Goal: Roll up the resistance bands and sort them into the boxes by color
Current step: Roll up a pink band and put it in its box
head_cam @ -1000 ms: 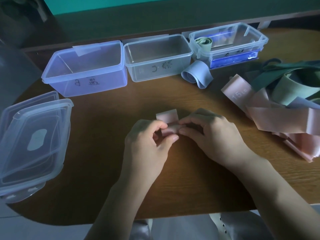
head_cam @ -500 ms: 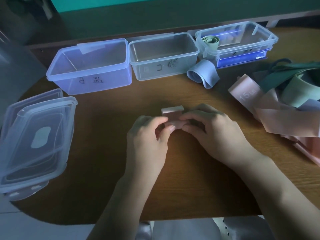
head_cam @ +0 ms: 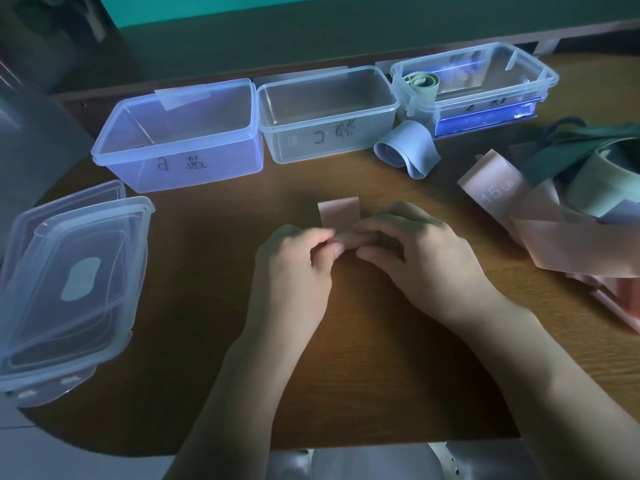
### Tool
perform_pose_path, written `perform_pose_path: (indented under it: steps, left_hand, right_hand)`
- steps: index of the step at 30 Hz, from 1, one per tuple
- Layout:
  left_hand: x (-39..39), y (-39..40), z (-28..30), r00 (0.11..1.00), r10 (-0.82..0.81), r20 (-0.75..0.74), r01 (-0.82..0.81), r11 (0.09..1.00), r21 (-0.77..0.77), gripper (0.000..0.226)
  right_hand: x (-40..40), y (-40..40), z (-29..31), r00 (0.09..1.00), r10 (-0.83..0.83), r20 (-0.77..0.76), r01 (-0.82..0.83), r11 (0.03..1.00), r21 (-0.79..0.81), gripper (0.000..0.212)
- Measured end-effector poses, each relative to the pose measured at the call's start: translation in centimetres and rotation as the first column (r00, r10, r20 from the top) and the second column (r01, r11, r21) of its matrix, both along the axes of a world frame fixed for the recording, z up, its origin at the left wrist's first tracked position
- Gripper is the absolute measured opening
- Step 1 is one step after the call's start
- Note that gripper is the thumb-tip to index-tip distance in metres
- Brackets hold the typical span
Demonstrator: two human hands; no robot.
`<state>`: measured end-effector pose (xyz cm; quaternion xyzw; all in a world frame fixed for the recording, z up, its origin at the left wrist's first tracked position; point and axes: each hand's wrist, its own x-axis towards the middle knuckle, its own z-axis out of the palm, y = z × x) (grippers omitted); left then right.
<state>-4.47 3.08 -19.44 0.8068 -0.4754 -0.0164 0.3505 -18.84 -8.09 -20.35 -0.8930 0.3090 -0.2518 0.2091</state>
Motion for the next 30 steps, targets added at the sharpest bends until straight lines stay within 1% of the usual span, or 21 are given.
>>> perform_pose_path:
  steps: [4,7,10,12,15,18,20,23,30]
  left_hand:
    - [0.3,-0.4,-0.2,1.0,0.016,0.006,-0.016,1.0,-0.009,0.025]
    - [0.3,-0.6,-0.2,0.999,0.035,0.007,-0.035,0.997,-0.069,0.02]
    - [0.4,-0.7,-0.3,1.0,0.003,0.022,0.0,0.994,-0.11,0.013]
    - [0.5,-0.7,-0.2,1.0,-0.019,0.022,0.021,0.996,-0.089,0.016]
    - [0.4,-0.8,-0.3,1.0,-0.019,0.007,0.02,0.999,-0.033,0.029]
    - [0.5,-1.0,-0.6,1.0,0.001,0.005,-0.001,0.998,-0.062,0.026]
    - [0.6,-1.1,-0.9,1.0,0.009,-0.003,-0.009,0.996,-0.089,0.024]
    - [0.6,-1.3,-1.2,1.0,0.015,-0.011,-0.016,0.994,-0.108,0.022]
    - [0.5,-1.8,-1.3,0.999,0.038,0.015,-0.036,0.994,-0.104,0.024]
  right_hand:
    - [0.1,-0.3,0.0,0.999,-0.034,-0.036,0.034,0.999,0.009,0.029]
    - [0.3,-0.5,0.0,0.998,-0.036,-0.05,0.036,0.999,-0.002,0.027]
    - [0.6,-0.6,0.1,0.998,-0.037,-0.052,0.037,0.999,-0.004,0.026]
    - [0.9,-0.7,0.1,0.998,-0.04,-0.044,0.038,0.999,-0.038,0.029]
    - [1.2,-0.8,-0.2,0.997,-0.062,-0.04,0.056,0.989,-0.135,0.024]
    - [1.3,-0.6,-0.9,0.993,-0.12,-0.017,0.114,0.973,-0.198,0.023]
    - [1.4,-0.6,-1.0,0.992,-0.127,0.013,0.128,0.977,-0.173,0.024]
    - [1.4,-0.8,-0.6,0.992,-0.118,0.05,0.122,0.989,-0.083,0.022]
    - [1.6,-1.4,-0.5,0.995,-0.103,0.01,0.104,0.991,-0.089,0.028]
